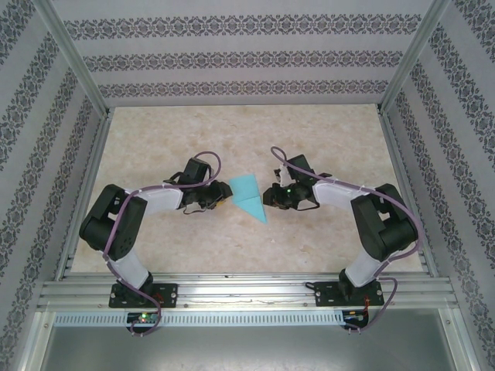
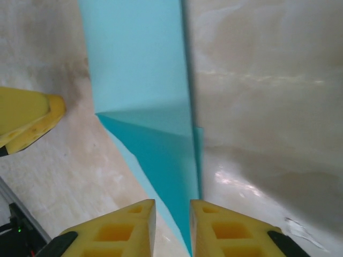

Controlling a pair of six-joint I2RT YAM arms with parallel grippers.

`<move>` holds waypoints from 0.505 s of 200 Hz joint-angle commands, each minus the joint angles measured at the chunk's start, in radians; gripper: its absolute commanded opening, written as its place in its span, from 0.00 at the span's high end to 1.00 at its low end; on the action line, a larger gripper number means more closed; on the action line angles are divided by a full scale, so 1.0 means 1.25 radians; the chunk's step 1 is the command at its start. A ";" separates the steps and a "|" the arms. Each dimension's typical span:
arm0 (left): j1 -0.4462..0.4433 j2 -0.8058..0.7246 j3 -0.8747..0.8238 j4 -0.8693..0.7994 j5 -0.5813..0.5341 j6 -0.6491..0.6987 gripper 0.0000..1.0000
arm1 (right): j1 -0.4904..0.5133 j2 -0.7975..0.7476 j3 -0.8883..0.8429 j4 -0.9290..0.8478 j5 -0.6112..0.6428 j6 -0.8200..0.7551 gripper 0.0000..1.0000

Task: Fold a paper plane with a square sheet of paper (pick it up from the middle)
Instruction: Third fold the triangle at the center of the table.

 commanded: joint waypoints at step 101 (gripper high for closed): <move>0.009 0.035 0.011 0.030 0.041 -0.021 0.61 | 0.006 0.073 0.072 0.004 -0.042 -0.022 0.97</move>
